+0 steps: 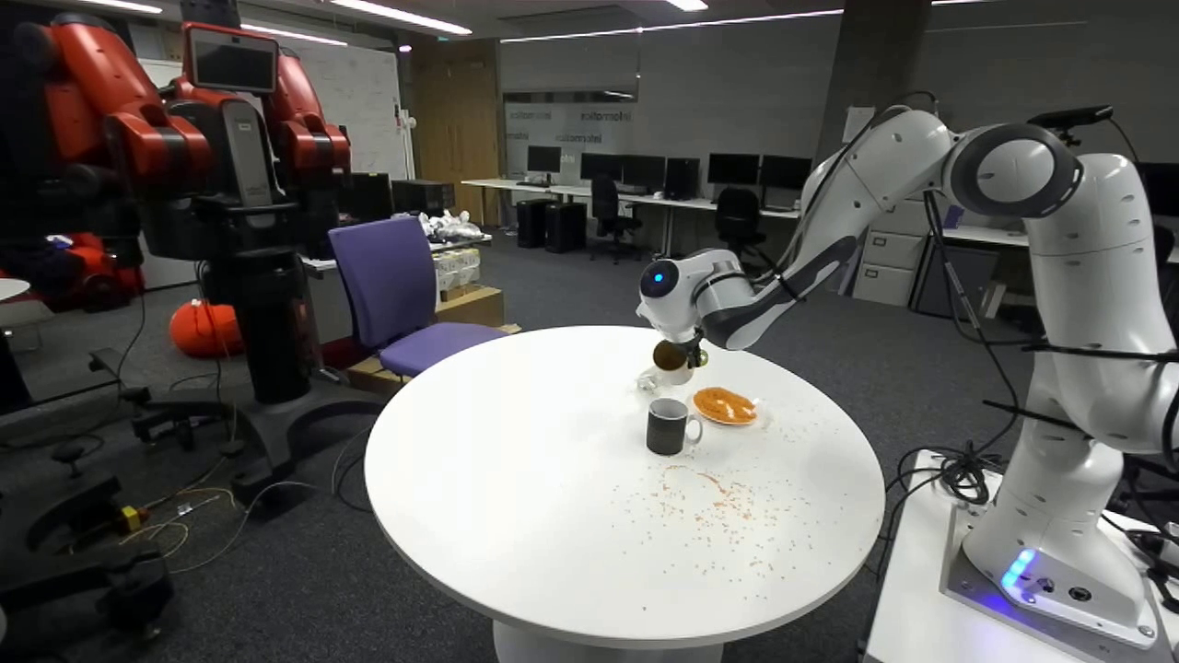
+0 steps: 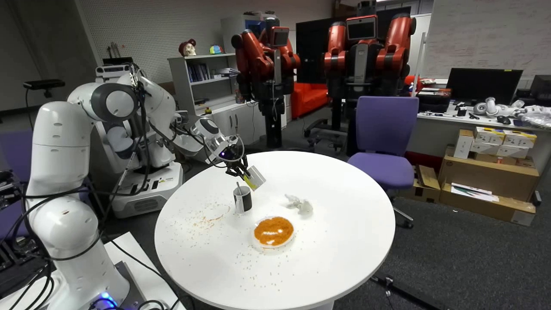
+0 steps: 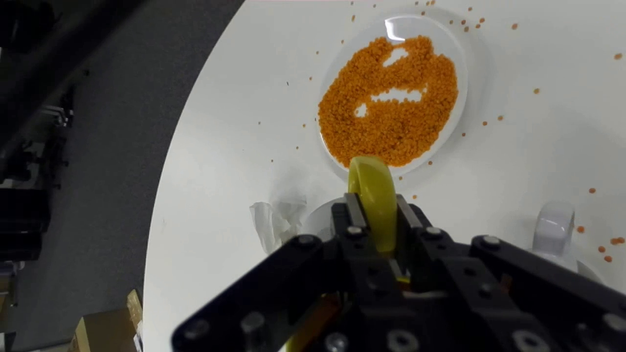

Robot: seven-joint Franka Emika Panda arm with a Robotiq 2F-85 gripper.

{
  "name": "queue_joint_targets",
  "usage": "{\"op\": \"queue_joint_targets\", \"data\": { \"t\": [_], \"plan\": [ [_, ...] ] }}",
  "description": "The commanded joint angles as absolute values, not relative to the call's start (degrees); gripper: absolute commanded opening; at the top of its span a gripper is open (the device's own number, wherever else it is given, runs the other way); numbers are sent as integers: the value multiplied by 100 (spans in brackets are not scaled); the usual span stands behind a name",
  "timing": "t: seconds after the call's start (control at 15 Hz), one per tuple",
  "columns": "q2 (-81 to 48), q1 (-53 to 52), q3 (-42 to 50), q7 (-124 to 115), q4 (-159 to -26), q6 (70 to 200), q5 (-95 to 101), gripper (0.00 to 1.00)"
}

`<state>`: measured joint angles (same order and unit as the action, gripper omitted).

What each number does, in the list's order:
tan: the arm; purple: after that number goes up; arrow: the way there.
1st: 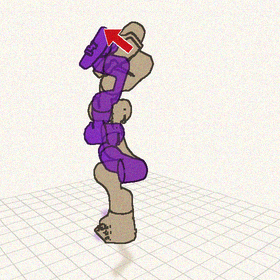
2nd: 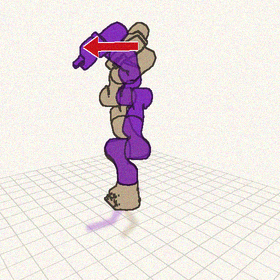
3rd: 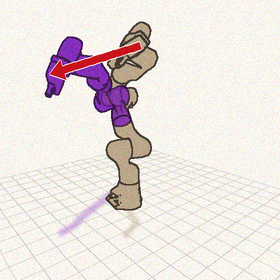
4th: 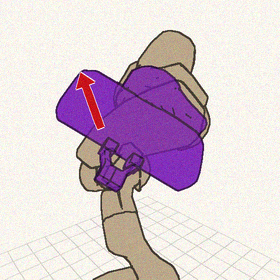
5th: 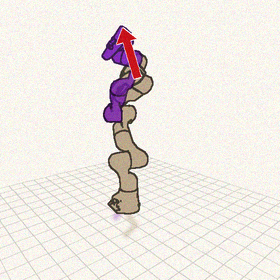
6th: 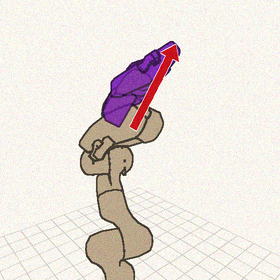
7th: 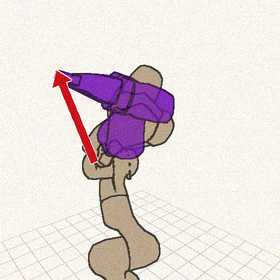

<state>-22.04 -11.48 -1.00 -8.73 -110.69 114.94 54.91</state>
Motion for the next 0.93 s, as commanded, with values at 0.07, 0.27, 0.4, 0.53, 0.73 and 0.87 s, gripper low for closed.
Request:
{"op": "queue_joint_targets", "data": {
  "t": [0.07, 0.27, 0.4, 0.53, 0.73, 0.87],
  "plan": [
    [-2146, -1313, -273, -832, -10865, 10480, 5907, 5],
    [-2186, -1343, -409, -649, -10816, 9997, 6031, 5],
    [-2240, -1338, -498, -452, -10781, 9727, 6065, 5],
    [-2321, -1322, -575, -199, -10732, 9521, 6068, 5],
    [-2457, -1302, -644, 157, -10679, 9345, 6049, 5],
    [-2549, -1299, -664, 337, -10633, 9256, 6056, 5]
  ]
}}
